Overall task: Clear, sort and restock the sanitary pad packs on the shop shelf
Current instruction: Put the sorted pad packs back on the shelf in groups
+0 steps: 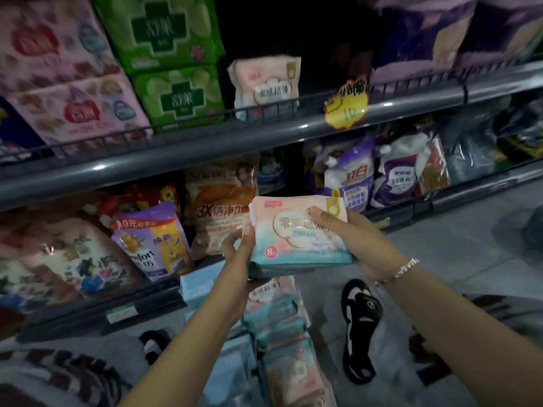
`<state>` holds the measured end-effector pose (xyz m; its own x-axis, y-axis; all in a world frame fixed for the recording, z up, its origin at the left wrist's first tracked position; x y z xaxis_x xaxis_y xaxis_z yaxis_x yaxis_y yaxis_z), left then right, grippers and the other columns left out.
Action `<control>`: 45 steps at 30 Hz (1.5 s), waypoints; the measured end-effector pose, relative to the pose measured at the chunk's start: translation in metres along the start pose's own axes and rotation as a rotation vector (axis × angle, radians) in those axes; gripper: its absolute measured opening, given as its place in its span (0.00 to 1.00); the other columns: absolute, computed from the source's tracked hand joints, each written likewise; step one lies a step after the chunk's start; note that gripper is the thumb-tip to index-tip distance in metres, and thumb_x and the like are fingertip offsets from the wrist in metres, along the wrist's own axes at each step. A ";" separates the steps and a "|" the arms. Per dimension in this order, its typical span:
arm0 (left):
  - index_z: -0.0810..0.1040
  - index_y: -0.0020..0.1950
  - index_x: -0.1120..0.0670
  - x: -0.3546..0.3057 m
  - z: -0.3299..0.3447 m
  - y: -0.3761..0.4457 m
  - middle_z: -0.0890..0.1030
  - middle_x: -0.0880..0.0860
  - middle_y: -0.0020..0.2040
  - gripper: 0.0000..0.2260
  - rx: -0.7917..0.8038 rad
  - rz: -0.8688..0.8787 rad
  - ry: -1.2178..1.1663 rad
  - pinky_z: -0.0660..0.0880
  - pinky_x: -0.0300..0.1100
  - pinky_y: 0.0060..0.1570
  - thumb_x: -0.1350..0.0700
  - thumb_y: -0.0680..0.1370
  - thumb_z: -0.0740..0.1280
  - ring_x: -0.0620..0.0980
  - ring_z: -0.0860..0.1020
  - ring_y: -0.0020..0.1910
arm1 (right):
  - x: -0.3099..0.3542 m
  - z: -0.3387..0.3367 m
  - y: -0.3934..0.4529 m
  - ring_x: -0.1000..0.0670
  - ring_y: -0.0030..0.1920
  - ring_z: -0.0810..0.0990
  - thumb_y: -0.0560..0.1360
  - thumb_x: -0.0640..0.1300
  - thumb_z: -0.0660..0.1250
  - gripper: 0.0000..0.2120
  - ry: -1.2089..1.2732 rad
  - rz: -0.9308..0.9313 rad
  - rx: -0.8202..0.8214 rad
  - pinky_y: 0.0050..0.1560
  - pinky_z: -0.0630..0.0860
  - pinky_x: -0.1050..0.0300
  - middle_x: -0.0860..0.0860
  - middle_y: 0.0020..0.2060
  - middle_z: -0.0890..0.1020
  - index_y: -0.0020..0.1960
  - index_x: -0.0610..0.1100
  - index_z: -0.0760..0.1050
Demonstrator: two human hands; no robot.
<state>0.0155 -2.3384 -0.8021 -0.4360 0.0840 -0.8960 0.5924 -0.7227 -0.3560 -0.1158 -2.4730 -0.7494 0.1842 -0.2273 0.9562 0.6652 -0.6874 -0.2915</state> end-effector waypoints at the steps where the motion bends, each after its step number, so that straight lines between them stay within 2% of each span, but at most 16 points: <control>1: 0.61 0.69 0.45 -0.016 0.001 0.003 0.81 0.50 0.54 0.25 0.002 0.039 0.003 0.79 0.49 0.45 0.39 0.74 0.61 0.47 0.83 0.46 | 0.017 0.002 0.001 0.47 0.51 0.85 0.67 0.54 0.71 0.20 0.013 -0.040 0.012 0.57 0.79 0.47 0.47 0.48 0.86 0.55 0.44 0.80; 4: 0.61 0.71 0.42 -0.061 0.012 0.014 0.81 0.49 0.60 0.23 0.069 0.104 0.010 0.78 0.53 0.53 0.43 0.77 0.61 0.49 0.83 0.52 | 0.062 0.005 0.006 0.48 0.52 0.84 0.70 0.51 0.71 0.18 0.060 -0.137 0.017 0.57 0.79 0.47 0.48 0.49 0.86 0.56 0.43 0.80; 6: 0.65 0.70 0.41 -0.089 0.015 0.023 0.81 0.49 0.60 0.21 0.089 0.149 0.032 0.79 0.53 0.52 0.44 0.78 0.62 0.51 0.82 0.55 | 0.090 0.003 0.012 0.48 0.53 0.84 0.68 0.52 0.72 0.21 0.076 -0.200 0.000 0.59 0.78 0.46 0.48 0.50 0.86 0.57 0.42 0.80; 8: 0.69 0.68 0.42 -0.117 0.016 0.030 0.83 0.49 0.57 0.21 0.063 0.201 0.025 0.80 0.53 0.50 0.45 0.75 0.66 0.52 0.83 0.53 | 0.114 -0.002 0.018 0.47 0.53 0.84 0.65 0.52 0.72 0.25 0.132 -0.239 -0.022 0.60 0.78 0.46 0.48 0.50 0.85 0.58 0.42 0.79; 10: 0.69 0.66 0.44 -0.141 0.018 0.035 0.83 0.50 0.56 0.26 0.018 0.276 0.053 0.80 0.53 0.51 0.44 0.69 0.69 0.52 0.83 0.51 | 0.131 -0.011 0.024 0.45 0.51 0.84 0.65 0.49 0.73 0.25 0.236 -0.255 -0.036 0.54 0.81 0.48 0.45 0.50 0.85 0.60 0.40 0.77; 15: 0.65 0.55 0.42 -0.203 0.036 0.055 0.77 0.46 0.52 0.20 -0.086 0.513 0.231 0.78 0.35 0.38 0.57 0.74 0.73 0.41 0.79 0.46 | 0.168 -0.054 0.041 0.44 0.48 0.85 0.64 0.52 0.74 0.28 0.366 -0.345 -0.206 0.44 0.83 0.48 0.45 0.49 0.85 0.61 0.41 0.76; 19: 0.64 0.56 0.48 -0.245 0.065 0.079 0.75 0.47 0.52 0.24 -0.114 0.679 0.397 0.73 0.28 0.38 0.62 0.71 0.75 0.38 0.76 0.45 | 0.193 -0.081 0.058 0.49 0.44 0.86 0.72 0.47 0.71 0.17 0.447 -0.474 -0.330 0.33 0.81 0.57 0.46 0.48 0.86 0.58 0.42 0.77; 23: 0.61 0.58 0.52 -0.278 0.095 0.101 0.70 0.45 0.48 0.25 -0.129 0.789 0.549 0.71 0.27 0.33 0.63 0.71 0.75 0.39 0.73 0.41 | 0.201 -0.095 0.085 0.53 0.39 0.85 0.74 0.46 0.70 0.04 0.507 -0.552 -0.409 0.31 0.80 0.59 0.50 0.43 0.86 0.47 0.48 0.78; 26: 0.61 0.57 0.52 -0.293 0.099 0.124 0.69 0.43 0.48 0.25 -0.157 0.811 0.607 0.72 0.28 0.35 0.63 0.71 0.75 0.38 0.73 0.42 | 0.197 -0.098 0.106 0.53 0.39 0.85 0.73 0.47 0.71 0.09 0.510 -0.549 -0.427 0.31 0.81 0.59 0.51 0.44 0.85 0.51 0.46 0.75; 30: 0.61 0.57 0.52 -0.302 0.091 0.143 0.70 0.41 0.49 0.26 -0.207 0.812 0.683 0.74 0.34 0.40 0.63 0.70 0.76 0.36 0.74 0.42 | 0.188 -0.100 0.127 0.52 0.44 0.86 0.67 0.53 0.73 0.28 0.467 -0.512 -0.429 0.35 0.81 0.57 0.48 0.50 0.84 0.62 0.43 0.71; 33: 0.62 0.57 0.51 -0.291 0.084 0.151 0.76 0.49 0.47 0.22 -0.207 0.768 0.818 0.73 0.33 0.33 0.60 0.73 0.74 0.41 0.78 0.37 | 0.185 -0.099 0.135 0.55 0.40 0.85 0.71 0.48 0.72 0.22 0.485 -0.502 -0.424 0.32 0.80 0.61 0.49 0.48 0.83 0.60 0.44 0.69; 36: 0.64 0.57 0.50 -0.285 0.078 0.156 0.74 0.52 0.56 0.26 -0.267 0.764 0.892 0.74 0.42 0.49 0.58 0.69 0.77 0.49 0.77 0.50 | 0.183 -0.091 0.142 0.55 0.39 0.85 0.72 0.47 0.72 0.14 0.481 -0.502 -0.395 0.32 0.80 0.60 0.50 0.47 0.83 0.53 0.48 0.69; 39: 0.65 0.54 0.53 -0.289 0.083 0.158 0.69 0.52 0.59 0.25 -0.307 0.818 0.973 0.63 0.31 0.52 0.61 0.67 0.78 0.47 0.70 0.55 | 0.182 -0.081 0.150 0.53 0.42 0.85 0.71 0.48 0.72 0.14 0.462 -0.497 -0.371 0.36 0.81 0.55 0.50 0.47 0.83 0.52 0.50 0.69; 41: 0.67 0.53 0.55 -0.291 0.087 0.163 0.67 0.54 0.66 0.23 -0.322 0.828 1.069 0.60 0.29 0.59 0.60 0.68 0.78 0.47 0.68 0.61 | 0.182 -0.077 0.154 0.53 0.42 0.85 0.70 0.48 0.73 0.15 0.447 -0.499 -0.379 0.38 0.81 0.54 0.50 0.48 0.83 0.51 0.50 0.69; 43: 0.68 0.58 0.58 -0.290 0.094 0.166 0.60 0.55 0.72 0.23 -0.315 0.795 1.160 0.57 0.33 0.65 0.55 0.70 0.76 0.50 0.63 0.69 | 0.181 -0.075 0.159 0.52 0.44 0.85 0.71 0.49 0.73 0.17 0.442 -0.490 -0.408 0.39 0.81 0.52 0.49 0.49 0.83 0.53 0.49 0.69; 45: 0.68 0.65 0.59 -0.296 0.109 0.165 0.58 0.54 0.73 0.25 -0.283 0.809 1.173 0.60 0.38 0.67 0.52 0.73 0.73 0.51 0.63 0.71 | 0.180 -0.078 0.160 0.54 0.43 0.85 0.72 0.49 0.72 0.18 0.451 -0.489 -0.458 0.36 0.80 0.56 0.50 0.48 0.82 0.56 0.47 0.68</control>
<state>0.1683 -2.5579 -0.5670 0.7876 0.3290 -0.5210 0.5743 -0.6983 0.4273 -0.0323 -2.6775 -0.6263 -0.4257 -0.0166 0.9047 0.2146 -0.9731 0.0832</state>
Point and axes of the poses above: each hand's wrist, its own y-axis towards the middle knuckle, its own z-axis out of the palm, x = y × z, the point moved 8 cm from there along y, towards the middle knuckle
